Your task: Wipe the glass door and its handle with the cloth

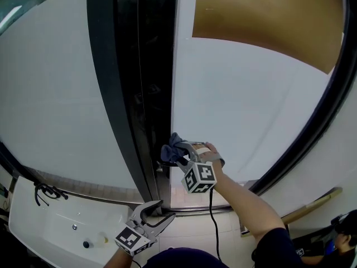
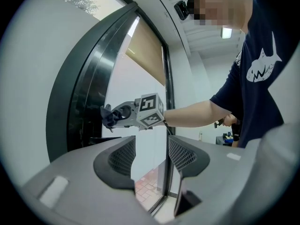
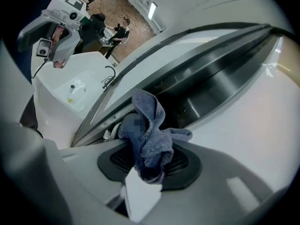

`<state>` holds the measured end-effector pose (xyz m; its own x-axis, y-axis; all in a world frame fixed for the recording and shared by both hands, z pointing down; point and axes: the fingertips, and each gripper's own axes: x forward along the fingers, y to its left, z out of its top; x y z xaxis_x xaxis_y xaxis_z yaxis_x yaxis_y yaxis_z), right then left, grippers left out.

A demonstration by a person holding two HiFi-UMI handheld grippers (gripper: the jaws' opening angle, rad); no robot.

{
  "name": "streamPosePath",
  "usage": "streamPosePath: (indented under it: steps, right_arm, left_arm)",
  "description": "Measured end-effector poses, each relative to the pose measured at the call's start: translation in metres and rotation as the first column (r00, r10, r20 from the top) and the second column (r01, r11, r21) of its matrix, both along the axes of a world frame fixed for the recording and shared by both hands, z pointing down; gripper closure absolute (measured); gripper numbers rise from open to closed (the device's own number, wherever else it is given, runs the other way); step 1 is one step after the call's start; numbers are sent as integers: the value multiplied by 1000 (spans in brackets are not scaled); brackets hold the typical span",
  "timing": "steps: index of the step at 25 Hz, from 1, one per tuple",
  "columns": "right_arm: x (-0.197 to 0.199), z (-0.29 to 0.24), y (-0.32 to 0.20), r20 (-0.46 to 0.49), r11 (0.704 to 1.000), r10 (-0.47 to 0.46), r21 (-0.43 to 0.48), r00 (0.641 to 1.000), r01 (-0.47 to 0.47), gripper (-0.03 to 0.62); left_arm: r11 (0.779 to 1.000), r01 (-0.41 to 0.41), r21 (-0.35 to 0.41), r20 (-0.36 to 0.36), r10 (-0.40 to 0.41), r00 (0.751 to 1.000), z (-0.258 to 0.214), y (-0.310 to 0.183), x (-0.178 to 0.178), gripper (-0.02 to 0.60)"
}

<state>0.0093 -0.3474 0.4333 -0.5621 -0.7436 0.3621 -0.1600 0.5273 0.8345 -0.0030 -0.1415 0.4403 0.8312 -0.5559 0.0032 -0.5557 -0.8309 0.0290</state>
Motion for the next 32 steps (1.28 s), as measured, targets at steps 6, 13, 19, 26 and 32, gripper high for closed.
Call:
streamPosePath:
  steps: [6,13,19,26,32]
  right_arm:
    - [12,18,-13,-52,1000,19,-9,998,-20,450]
    - [105,32,-15,-109,989,147,-5,983,-148,450]
    - [201,39,-17,-51,940,336,-48,941,-338,450]
    - [214,34,-6,64,908,409,-125,910,-399,450]
    - [79,-3,17,181,981,160,-143,970,-135,450]
  left_arm:
    - [1000,22,-9,-20,-22,1000,4,0,-11,365]
    - [1000,-6,2,-20,6,1000,1,-2,-1,365]
    - [1000,-23,-5,-15,23,1000,2,-4,6,365]
    - [999,-34,-7,-17,34,999,5,-2,7,365]
    - [1000,-24,0,-22,24,999,6,1,-1,365]
